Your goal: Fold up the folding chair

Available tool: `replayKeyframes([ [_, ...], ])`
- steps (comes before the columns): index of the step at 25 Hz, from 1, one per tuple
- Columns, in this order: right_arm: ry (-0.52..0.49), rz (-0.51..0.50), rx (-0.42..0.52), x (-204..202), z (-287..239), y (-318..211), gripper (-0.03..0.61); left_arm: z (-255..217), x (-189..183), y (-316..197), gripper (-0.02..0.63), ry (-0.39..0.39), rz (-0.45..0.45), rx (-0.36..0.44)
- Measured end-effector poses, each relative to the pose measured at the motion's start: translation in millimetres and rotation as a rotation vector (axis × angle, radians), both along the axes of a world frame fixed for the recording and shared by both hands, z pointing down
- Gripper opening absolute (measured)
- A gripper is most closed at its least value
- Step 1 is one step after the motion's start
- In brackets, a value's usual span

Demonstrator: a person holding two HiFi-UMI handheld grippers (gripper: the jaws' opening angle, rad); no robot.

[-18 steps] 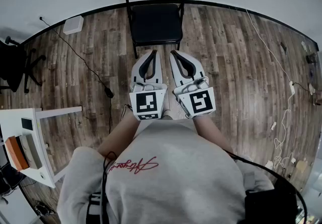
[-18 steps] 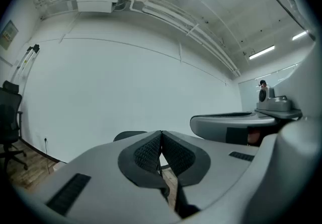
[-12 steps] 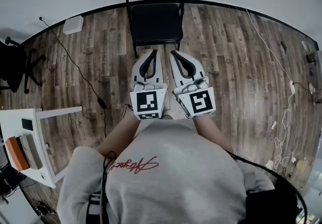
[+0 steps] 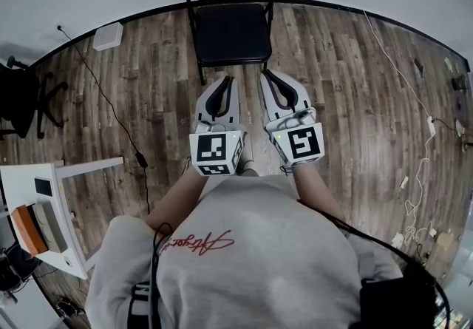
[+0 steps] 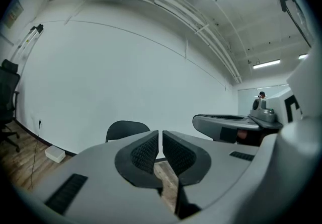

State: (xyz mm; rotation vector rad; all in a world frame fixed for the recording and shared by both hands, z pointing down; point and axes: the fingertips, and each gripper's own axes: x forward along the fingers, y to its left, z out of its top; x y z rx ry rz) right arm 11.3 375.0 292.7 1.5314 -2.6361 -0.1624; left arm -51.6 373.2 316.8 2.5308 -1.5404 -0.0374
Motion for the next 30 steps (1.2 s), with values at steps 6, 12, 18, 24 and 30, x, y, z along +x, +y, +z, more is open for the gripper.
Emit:
replayKeyframes([
  [6, 0.010, 0.061, -0.018, 23.4, 6.0, -39.5, 0.018, 9.9, -1.3, -26.2, 0.123, -0.024, 0.054, -0.026],
  [12, 0.088, 0.030, -0.100, 34.7, 20.6, -95.1, 0.193, 42.1, 3.7, -53.2, 0.238, -0.032, 0.100, -0.119],
  [18, 0.231, 0.004, -0.163, 65.1, 41.0, -173.5, 0.233, 116.6, 23.1, -85.7, 0.300, -0.023, 0.064, -0.375],
  [24, 0.340, -0.050, -0.229, 111.5, 91.0, -295.0, 0.238, 218.9, 58.4, -145.2, 0.331, 0.075, -0.122, -0.740],
  [30, 0.404, -0.095, -0.277, 161.1, 158.1, -416.3, 0.238, 326.4, 99.9, -191.1, 0.330, 0.238, -0.460, -1.024],
])
